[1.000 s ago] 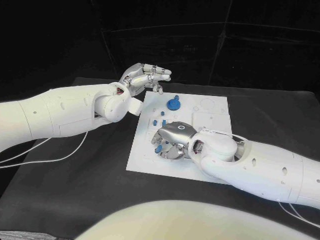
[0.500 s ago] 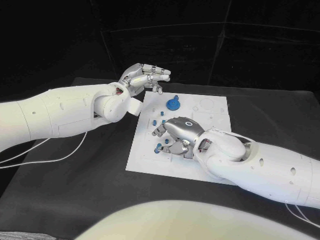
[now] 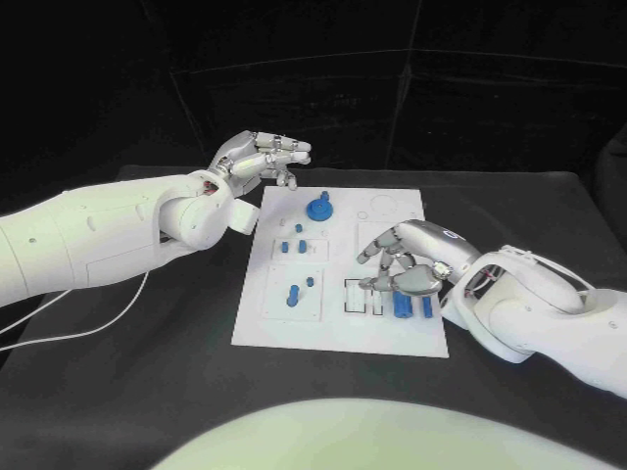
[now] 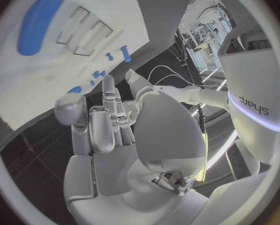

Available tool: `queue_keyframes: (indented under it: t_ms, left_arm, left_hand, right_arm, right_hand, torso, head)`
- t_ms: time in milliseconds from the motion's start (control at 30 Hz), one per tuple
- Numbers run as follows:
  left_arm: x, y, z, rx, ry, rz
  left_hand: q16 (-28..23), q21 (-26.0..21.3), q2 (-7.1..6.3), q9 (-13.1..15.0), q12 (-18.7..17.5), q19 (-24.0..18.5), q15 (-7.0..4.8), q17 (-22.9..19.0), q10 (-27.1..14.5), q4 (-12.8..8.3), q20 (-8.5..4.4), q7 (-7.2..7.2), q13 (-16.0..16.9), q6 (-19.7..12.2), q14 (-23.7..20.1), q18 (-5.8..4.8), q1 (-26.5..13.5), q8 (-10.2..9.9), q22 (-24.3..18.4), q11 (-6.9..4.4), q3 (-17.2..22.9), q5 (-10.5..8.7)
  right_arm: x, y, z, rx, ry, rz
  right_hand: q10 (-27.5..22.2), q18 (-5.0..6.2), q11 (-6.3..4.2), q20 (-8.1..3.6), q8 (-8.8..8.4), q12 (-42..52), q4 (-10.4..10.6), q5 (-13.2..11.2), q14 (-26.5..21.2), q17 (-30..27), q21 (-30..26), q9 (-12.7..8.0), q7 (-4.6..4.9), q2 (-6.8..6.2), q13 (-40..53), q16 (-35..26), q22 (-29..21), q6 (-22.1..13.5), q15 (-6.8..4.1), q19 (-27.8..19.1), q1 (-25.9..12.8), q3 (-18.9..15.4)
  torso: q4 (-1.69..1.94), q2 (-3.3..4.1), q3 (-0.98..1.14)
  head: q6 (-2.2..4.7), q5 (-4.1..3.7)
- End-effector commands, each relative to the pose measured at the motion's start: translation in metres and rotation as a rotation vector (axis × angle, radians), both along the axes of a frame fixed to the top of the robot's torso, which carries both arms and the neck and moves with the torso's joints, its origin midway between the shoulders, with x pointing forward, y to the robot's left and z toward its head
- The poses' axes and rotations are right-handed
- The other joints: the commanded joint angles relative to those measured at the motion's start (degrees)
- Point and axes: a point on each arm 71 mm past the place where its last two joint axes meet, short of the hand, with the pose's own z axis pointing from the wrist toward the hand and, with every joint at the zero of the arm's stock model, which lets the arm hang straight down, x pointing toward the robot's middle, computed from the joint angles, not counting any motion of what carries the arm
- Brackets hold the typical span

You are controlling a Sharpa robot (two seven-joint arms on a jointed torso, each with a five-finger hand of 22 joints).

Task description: Assemble the parts on the task board

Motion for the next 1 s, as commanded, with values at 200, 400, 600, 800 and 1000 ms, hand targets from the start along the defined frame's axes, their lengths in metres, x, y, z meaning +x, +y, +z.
queue_keyframes:
  t_ms: [200, 400, 600, 800, 1000]
  left_arm:
    - [-0.001, -0.001, 0.002, -0.011, -0.003, -0.012]
    - [-0.002, -0.001, 0.002, -0.012, -0.003, -0.012]
    - [-0.002, -0.001, 0.002, -0.013, -0.003, -0.013]
    - [-0.002, 0.0, 0.002, -0.013, -0.003, -0.013]
    - [-0.002, 0.001, 0.001, -0.013, -0.002, -0.013]
  left_hand:
    - [-0.2, -0.3, 0.28, -0.1, 0.1, -0.1, -0.05, -0.1, -0.2, -0.1, 0.1, 0.42, -0.1, 0.0, -0.3, 0.76, 0.3, 0.3, -0.1, 0.03, -0.3, 0.34]
    - [-0.2, -0.3, 0.28, -0.1, 0.1, -0.1, -0.05, -0.1, -0.2, -0.1, 0.1, 0.42, -0.1, 0.0, -0.3, 0.76, 0.3, 0.3, -0.1, 0.03, -0.3, 0.34]
    - [-0.2, -0.4, 0.31, 0.0, 0.1, -0.1, -0.04, -0.1, -0.3, -0.1, 0.11, 0.41, -0.1, 0.0, -0.4, 0.76, 0.3, 0.3, -0.1, 0.03, -0.3, 0.34]
    - [-0.2, -0.4, 0.31, 0.0, 0.1, -0.1, -0.04, -0.1, -0.3, -0.1, 0.11, 0.41, -0.1, 0.0, -0.4, 0.76, 0.3, 0.3, -0.1, 0.03, -0.3, 0.34]
    - [-0.2, -0.4, 0.31, 0.0, 0.1, -0.1, -0.04, -0.1, -0.3, -0.1, 0.11, 0.41, -0.1, 0.0, -0.4, 0.76, 0.3, 0.3, -0.1, 0.03, -0.3, 0.34]
  right_arm:
    - [0.0, -0.058, -0.009, -0.12, 0.19, -0.307]
    - [-0.004, -0.075, -0.012, -0.212, 0.185, -0.396]
    - [-0.006, -0.075, -0.02, -0.261, 0.195, -0.423]
    - [-0.006, -0.065, -0.032, -0.291, 0.209, -0.417]
    - [-0.007, -0.055, -0.043, -0.298, 0.233, -0.407]
  right_hand:
    - [1.0, -1.61, -1.62, -1.43, 5.63, 45.1, 7.3, 2.8, 3.2, 7.9, 4.4, 1.7, -1.34, 2.55, 49.0, 4.4, 7.6, 0.2, -1.31, 2.6, -2.5, -9.8]
    - [0.3, -1.66, -1.24, -1.3, 7.67, 47.2, 10.2, 2.9, 3.3, 8.8, 4.7, 2.3, -1.57, 2.88, 52.5, 4.9, 8.1, -0.2, -1.23, 2.6, -2.3, -13.4]
    - [0.6, -1.72, -1.38, -1.33, 8.91, 48.2, 12.4, 3.2, 3.4, 9.7, 4.9, 2.7, -1.75, 2.9, 54.3, 5.3, 8.5, -0.3, -1.31, 2.7, -2.2, -15.4]
    - [0.8, -1.77, -1.39, -1.32, 9.52, 48.8, 13.9, 3.2, 3.5, 10.2, 5.0, 3.0, -1.77, 2.77, 55.4, 5.5, 8.8, -0.6, -1.32, 2.8, -2.0, -16.5]
    - [0.9, -1.79, -1.38, -1.3, 9.85, 49.0, 14.5, 3.8, 3.5, 10.4, 5.1, 3.1, -1.77, 2.92, 55.9, 5.6, 8.9, -0.8, -1.31, 2.8, -1.5, -16.9]
  torso:
    - [-0.89, -0.39, -0.29]
    - [-1.48, -0.5, -0.35]
    - [-1.26, -0.57, -0.39]
    - [-1.15, -0.49, -0.32]
    - [-1.14, -0.44, -0.39]
  head:
    - [0.87, -3.97]
    - [0.9, -4.89]
    - [0.85, -5.31]
    - [0.81, -5.43]
    - [0.63, -5.15]
